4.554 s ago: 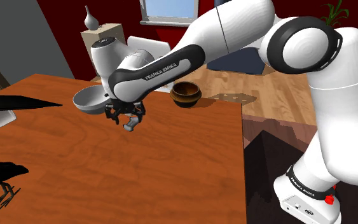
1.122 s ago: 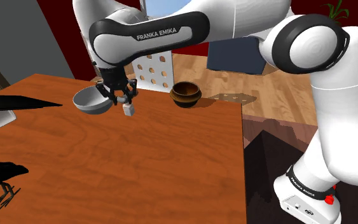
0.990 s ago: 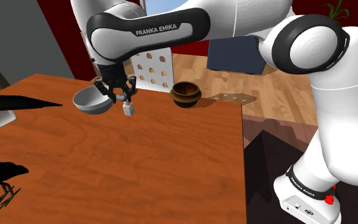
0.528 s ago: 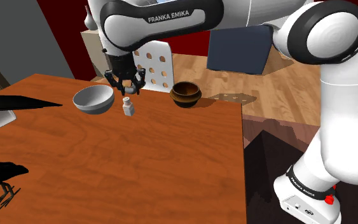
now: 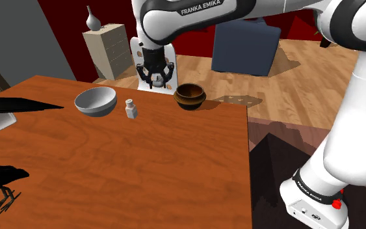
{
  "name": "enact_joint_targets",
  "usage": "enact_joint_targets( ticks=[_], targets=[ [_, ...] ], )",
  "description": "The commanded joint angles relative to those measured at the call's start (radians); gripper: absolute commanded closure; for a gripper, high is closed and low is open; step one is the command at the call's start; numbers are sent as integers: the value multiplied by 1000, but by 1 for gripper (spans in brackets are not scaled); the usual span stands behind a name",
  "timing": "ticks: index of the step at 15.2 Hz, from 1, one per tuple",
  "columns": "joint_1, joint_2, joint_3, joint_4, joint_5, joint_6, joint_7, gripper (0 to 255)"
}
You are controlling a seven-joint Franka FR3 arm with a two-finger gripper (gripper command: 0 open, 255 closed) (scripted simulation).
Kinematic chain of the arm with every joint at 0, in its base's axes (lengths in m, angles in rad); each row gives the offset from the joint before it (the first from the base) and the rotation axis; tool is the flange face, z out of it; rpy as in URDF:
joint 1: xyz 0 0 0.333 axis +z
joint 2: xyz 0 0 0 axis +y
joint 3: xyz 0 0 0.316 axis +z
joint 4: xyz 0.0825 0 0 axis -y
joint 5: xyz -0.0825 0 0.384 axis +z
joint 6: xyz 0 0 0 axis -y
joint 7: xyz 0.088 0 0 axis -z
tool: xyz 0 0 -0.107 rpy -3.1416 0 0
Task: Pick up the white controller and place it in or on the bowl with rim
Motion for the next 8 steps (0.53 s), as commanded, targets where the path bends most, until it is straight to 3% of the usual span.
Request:
enact_joint_targets(
  ticks=[1, 8],
  targets=[
    [-35, -45, -11, -51, 22, 15, -47, 255],
    [-141, -162, -73, -192, 81, 60, -222, 255]
  ],
)
